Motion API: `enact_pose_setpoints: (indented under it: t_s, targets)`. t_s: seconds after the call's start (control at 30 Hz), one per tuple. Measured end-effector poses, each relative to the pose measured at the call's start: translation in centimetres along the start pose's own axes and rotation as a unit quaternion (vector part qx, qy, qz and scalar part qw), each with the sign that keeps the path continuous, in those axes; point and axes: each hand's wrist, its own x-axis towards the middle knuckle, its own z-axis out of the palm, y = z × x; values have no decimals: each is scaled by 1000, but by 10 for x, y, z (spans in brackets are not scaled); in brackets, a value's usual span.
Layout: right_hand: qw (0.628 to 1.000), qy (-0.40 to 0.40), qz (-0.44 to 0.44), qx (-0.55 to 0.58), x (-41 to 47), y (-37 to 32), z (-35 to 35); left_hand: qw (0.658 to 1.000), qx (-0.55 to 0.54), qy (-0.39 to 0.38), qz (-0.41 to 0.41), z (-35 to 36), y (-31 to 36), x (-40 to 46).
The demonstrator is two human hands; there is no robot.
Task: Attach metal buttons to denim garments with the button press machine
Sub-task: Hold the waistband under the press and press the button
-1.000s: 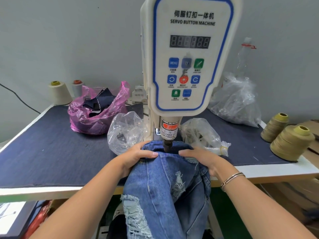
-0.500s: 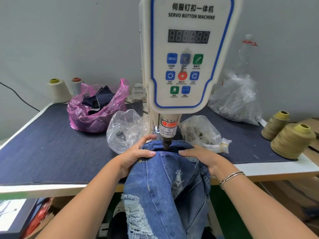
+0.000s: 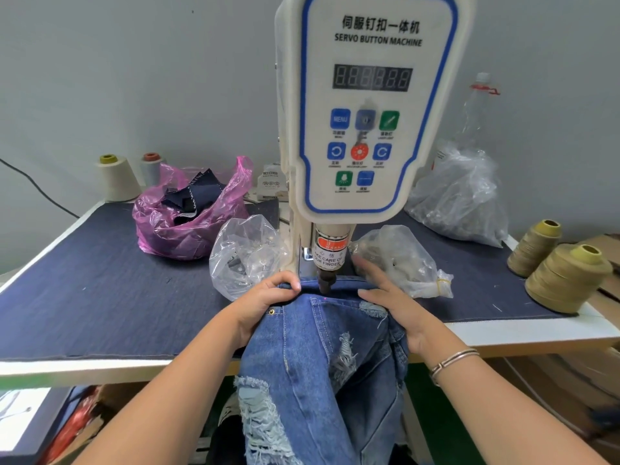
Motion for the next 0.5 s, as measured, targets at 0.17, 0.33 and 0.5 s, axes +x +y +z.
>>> enact_pose_setpoints:
  t_s: [0.17,0.33,0.5]
  targets:
    - [997,6,-16,70,-5,5,-2,995,99,-4,-13,5,10,0]
    - [1000,0,-4,23,-12,-6,-2,984,178,0,-16,12,22,-2]
    - [996,-27,12,-80,-13,-11,0,977,211,-32,-29,9,22,-6]
